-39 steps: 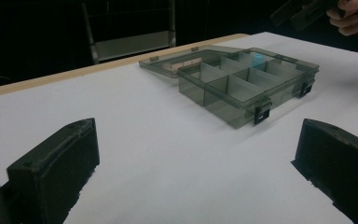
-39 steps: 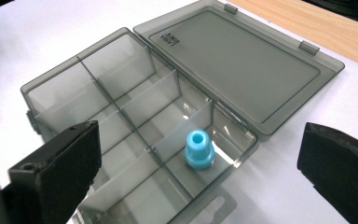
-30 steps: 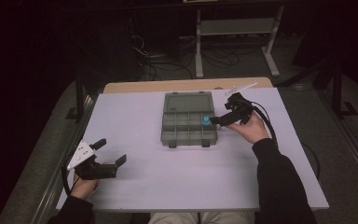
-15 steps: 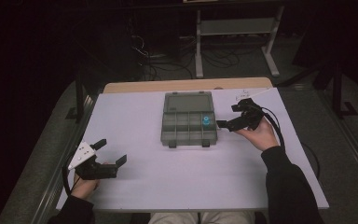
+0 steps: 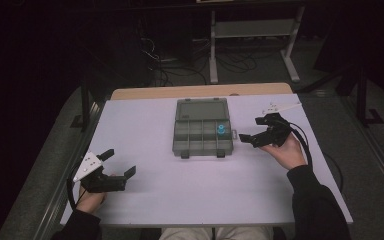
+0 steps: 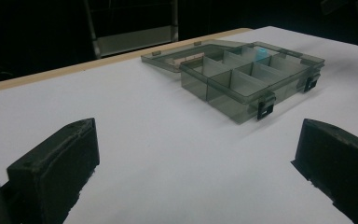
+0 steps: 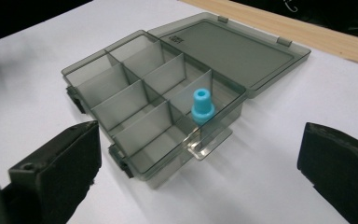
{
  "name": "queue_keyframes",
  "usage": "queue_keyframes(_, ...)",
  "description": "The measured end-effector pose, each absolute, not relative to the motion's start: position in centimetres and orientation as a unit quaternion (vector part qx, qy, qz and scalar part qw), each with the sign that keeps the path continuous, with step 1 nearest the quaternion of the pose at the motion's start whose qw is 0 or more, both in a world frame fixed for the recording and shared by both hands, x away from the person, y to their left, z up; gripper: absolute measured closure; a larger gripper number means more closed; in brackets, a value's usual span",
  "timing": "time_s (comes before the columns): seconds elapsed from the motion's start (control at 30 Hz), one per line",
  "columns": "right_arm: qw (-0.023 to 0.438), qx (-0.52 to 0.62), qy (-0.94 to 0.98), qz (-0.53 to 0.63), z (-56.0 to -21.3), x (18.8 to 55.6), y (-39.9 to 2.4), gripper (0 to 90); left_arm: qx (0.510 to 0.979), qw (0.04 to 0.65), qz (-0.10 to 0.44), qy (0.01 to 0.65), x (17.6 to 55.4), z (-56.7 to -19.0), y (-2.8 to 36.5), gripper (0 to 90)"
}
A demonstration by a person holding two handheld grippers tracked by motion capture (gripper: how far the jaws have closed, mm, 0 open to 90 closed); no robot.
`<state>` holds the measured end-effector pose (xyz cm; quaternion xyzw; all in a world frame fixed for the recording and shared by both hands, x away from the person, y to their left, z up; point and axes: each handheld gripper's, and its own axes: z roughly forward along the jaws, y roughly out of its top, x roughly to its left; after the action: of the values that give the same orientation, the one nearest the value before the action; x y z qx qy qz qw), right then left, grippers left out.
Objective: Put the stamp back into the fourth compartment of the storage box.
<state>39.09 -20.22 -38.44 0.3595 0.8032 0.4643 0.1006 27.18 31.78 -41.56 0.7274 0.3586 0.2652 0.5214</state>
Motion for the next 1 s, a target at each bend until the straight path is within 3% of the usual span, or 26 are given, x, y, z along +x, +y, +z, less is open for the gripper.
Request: queue_keyframes(1.0,0.100,0.371,0.783,0.490,-39.6,35.0,-22.6,0.0,0.727,0.524,0.265,0.356,27.1,-41.5,31.7,0.0)
